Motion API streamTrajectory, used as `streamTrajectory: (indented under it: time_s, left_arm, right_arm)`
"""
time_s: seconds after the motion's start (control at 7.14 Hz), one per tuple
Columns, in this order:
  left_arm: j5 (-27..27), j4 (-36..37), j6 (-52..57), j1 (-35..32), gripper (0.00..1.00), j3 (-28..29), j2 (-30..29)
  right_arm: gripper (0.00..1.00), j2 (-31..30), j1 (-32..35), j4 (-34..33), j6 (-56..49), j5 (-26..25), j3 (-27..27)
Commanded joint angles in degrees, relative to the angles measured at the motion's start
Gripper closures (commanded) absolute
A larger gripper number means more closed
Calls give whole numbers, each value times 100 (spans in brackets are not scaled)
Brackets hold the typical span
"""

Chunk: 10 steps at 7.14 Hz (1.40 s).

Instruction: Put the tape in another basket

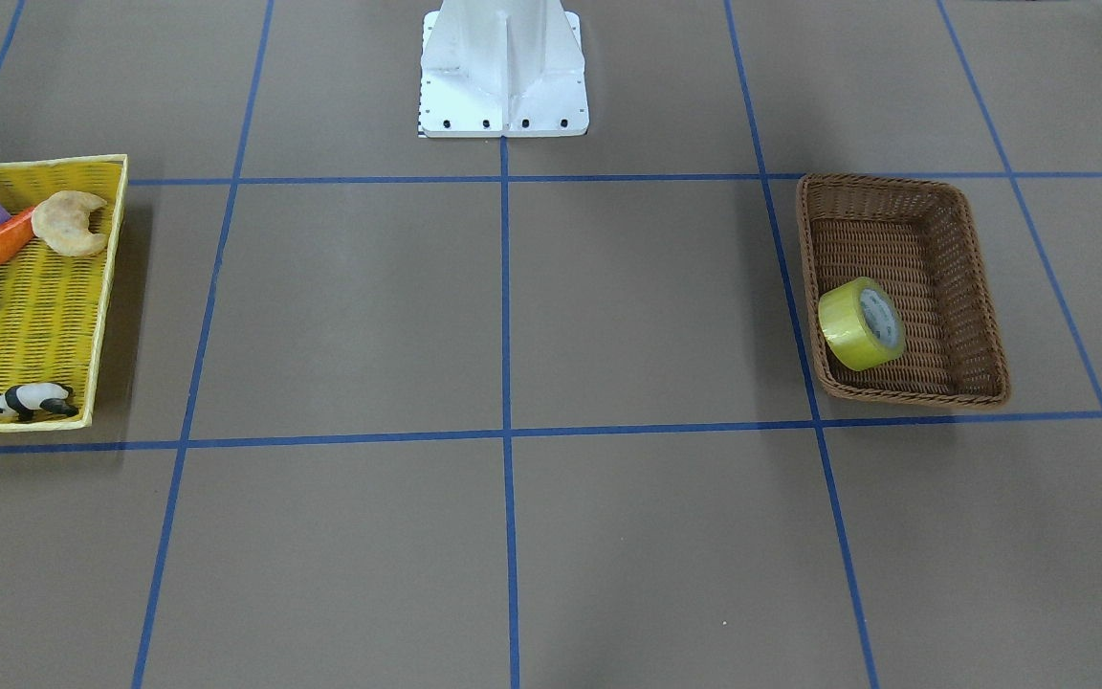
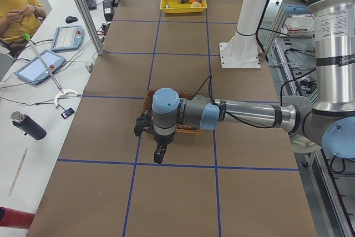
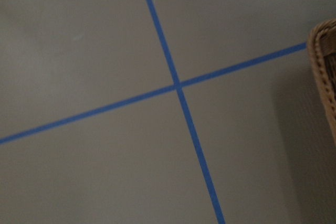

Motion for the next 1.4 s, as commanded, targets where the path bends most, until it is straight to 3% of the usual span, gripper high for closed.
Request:
streamTrajectory:
  time_s: [0.0,0.28,1.26]
  left_arm:
    - [-23,165,34,-22,2,-60,3]
    - [-608,172,-18,-22,2,1,21]
    - [-577,163,-19,-22,2,28,3]
  right_arm:
    - [0,-20,-94,0,0,-1,-11]
    - [0,-20,-129,9,-18,7,-11]
    - [0,7,-173,26,-44,25,6]
